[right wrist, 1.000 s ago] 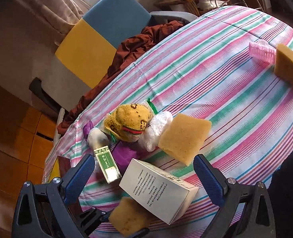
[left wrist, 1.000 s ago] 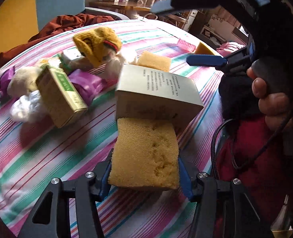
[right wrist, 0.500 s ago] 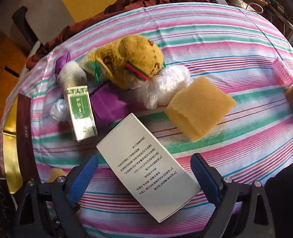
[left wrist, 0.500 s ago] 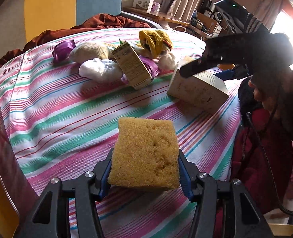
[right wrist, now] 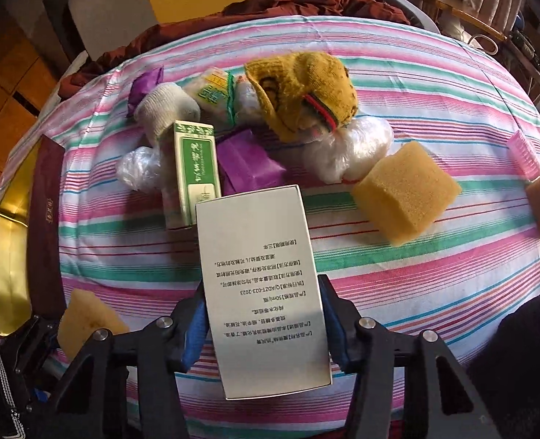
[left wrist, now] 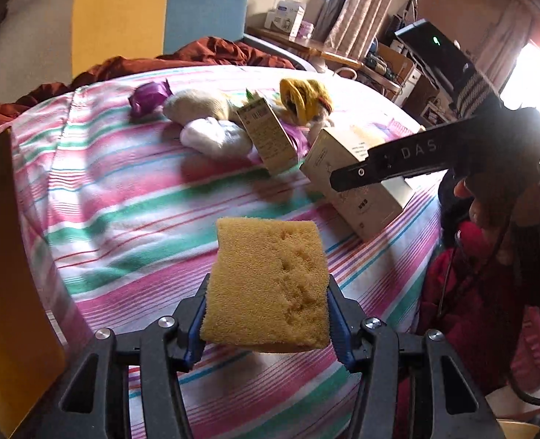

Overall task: Organize objects
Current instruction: 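Carry the sponge into the gold tray with the left tool while the right tool carries the white box there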

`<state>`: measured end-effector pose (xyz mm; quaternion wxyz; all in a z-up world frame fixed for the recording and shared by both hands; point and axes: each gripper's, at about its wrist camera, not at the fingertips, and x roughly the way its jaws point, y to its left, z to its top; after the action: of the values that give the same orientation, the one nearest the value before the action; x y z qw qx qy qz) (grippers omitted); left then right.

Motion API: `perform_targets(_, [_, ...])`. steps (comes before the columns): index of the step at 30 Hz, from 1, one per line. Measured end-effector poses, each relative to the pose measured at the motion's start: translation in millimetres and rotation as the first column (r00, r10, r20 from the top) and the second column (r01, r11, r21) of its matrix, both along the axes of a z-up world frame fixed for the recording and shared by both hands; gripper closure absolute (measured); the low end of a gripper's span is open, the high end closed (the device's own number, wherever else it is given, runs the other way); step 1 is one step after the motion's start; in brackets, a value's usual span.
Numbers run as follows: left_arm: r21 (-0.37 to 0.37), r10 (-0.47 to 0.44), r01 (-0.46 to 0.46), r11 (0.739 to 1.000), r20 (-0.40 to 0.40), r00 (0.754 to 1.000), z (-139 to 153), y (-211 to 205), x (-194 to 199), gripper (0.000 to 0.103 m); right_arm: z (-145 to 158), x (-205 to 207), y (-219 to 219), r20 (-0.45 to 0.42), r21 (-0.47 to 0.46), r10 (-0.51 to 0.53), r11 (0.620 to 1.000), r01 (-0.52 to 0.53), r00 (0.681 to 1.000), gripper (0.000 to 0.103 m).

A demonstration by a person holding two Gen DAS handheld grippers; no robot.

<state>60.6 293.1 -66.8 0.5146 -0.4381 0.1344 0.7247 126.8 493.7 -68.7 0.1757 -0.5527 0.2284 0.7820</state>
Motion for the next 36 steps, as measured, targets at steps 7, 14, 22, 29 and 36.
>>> perform_targets(7, [0.066, 0.103, -0.100, 0.993, -0.047, 0.994, 36, -35, -7, 0.047, 4, 6, -4, 0.002, 0.042, 0.017, 0.999, -0.017, 1.000, 0.049])
perform_targets(14, [0.097, 0.336, -0.327, 0.940, -0.109, 0.935, 66, -106, -38, 0.047, 0, -9, -12, 0.005, 0.069, 0.026, 0.997, -0.027, 1.000, 0.049])
perform_targets(22, [0.025, 0.617, -0.621, 0.784, -0.150, 0.772, 52, -206, -87, 0.047, 0, -20, -23, -0.022, 0.099, 0.055, 0.994, -0.052, 0.998, 0.049])
perform_targets(29, [-0.072, 0.712, -0.728, 0.682, -0.165, 0.683, 18, -255, -104, 0.046, -4, -25, -32, -0.007, 0.125, 0.085, 0.989, -0.084, 0.996, 0.050])
perform_targets(36, [-0.107, 0.740, -0.758, 0.643, -0.167, 0.651, 3, -264, -109, 0.044, -6, -27, -37, -0.004, 0.149, 0.097, 0.984, -0.095, 0.995, 0.051])
